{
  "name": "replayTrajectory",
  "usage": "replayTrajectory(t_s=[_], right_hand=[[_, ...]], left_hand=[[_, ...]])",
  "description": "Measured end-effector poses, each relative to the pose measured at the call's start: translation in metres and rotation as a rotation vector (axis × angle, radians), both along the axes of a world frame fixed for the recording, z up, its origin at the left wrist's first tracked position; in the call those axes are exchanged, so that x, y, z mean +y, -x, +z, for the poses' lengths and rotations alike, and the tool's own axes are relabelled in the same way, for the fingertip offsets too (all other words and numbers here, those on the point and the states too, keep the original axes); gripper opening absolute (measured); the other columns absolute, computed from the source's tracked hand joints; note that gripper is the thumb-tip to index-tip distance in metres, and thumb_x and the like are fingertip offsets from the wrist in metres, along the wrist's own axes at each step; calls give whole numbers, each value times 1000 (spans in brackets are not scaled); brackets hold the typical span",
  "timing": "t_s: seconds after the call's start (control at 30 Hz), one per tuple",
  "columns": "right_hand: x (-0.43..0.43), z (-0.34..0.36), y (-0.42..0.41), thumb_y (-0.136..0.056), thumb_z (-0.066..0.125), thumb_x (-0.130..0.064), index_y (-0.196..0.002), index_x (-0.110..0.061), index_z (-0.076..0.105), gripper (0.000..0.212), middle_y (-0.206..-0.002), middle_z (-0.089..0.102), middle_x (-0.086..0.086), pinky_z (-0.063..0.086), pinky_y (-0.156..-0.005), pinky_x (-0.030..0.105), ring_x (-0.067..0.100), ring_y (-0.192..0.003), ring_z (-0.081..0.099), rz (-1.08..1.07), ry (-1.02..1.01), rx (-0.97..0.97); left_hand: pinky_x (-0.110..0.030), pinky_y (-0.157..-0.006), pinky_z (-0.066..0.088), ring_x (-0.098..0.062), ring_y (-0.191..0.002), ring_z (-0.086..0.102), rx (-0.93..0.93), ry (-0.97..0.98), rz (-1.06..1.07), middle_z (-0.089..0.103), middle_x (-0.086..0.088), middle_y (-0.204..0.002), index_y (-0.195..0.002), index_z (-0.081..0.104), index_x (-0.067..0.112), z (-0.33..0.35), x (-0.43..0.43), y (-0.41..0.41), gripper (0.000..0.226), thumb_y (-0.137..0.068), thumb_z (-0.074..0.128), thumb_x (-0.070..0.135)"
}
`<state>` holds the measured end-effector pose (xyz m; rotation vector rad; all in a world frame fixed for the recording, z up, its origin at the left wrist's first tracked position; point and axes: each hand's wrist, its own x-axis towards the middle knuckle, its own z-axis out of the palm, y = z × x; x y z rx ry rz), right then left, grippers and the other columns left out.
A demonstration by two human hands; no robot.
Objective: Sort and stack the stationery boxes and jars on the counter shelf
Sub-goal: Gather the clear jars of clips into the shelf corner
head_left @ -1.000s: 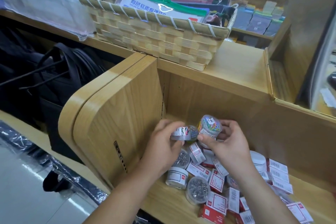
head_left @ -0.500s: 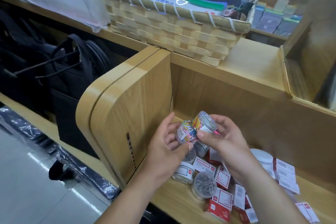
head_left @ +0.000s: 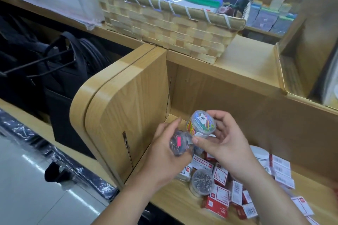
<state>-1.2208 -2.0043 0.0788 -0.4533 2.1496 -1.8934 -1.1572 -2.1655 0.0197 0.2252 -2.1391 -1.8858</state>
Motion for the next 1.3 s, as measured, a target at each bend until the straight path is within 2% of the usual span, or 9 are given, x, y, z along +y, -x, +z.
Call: replayTrajectory(t_s=[0.1,0.23,0.43,0.53,0.6,0.77,0.9,1.07,1.3], right_hand=[[0,-3,-3,-71,88,1,-122,-18,54,64,-114,71,2,58,-92,46,20,-106,70,15,-15,-12],[3,-2,-6,-73,84,4,-122,-13,52,61,-114,71,7,61,-83,39,25,-101,72,30,42,-65],[7,-4,-5,-73,83,7,-121,-18,51,63,-114,69,2,61,-84,41,22,-102,71,35,-33,-10],[6,0,-9,-73,83,7,-118,-21,52,61,-110,69,-7,59,-79,29,14,-99,69,66,-108,57],[6,-1,-12,-72,84,8,-118,-18,52,62,-108,69,-5,59,-79,29,15,-98,70,81,-93,36],[9,-7,-16,-66,88,7,-118,-16,55,65,-109,71,1,61,-85,36,23,-99,72,46,-81,-15],[8,-7,-19,-69,91,-5,-122,-28,54,68,-112,71,-6,60,-87,40,19,-102,71,39,-161,38],[5,-1,-15,-69,91,-11,-130,-35,55,75,-115,69,-12,59,-88,30,7,-97,70,38,-281,135],[-5,-1,-4,-63,94,-8,-118,-27,60,67,-105,74,0,59,-88,45,20,-95,72,18,-250,57]], left_hand=[[-35,-97,57,-5,-117,64,-12,22,-34,58,23,-127,-153,39,43,3,3,-3,93,-75,84,19],[-34,-98,56,-6,-121,63,30,93,-40,59,22,-130,-154,38,38,8,1,-9,92,-78,86,19],[-29,-87,59,-1,-107,66,-24,77,3,59,29,-118,-128,52,43,14,-3,-15,71,-72,91,24],[-30,-85,57,-5,-105,65,8,216,-26,62,18,-112,-117,63,37,11,-6,-14,53,-74,87,18],[-25,-84,54,-11,-106,64,56,234,-27,57,15,-114,-122,66,37,8,-5,-14,57,-74,84,14],[-12,-77,49,1,-95,61,6,106,-44,60,19,-127,-154,38,41,12,0,-20,93,-78,87,16],[-16,-93,50,-1,-118,60,48,216,7,60,21,-132,-148,46,40,9,4,-19,81,-80,85,19],[-12,-97,47,2,-120,59,70,244,37,56,34,-128,-129,46,67,9,4,-18,79,-81,85,18],[-17,-105,44,5,-127,56,39,71,-39,57,33,-135,-139,49,43,3,-2,-19,72,-88,74,-1]])
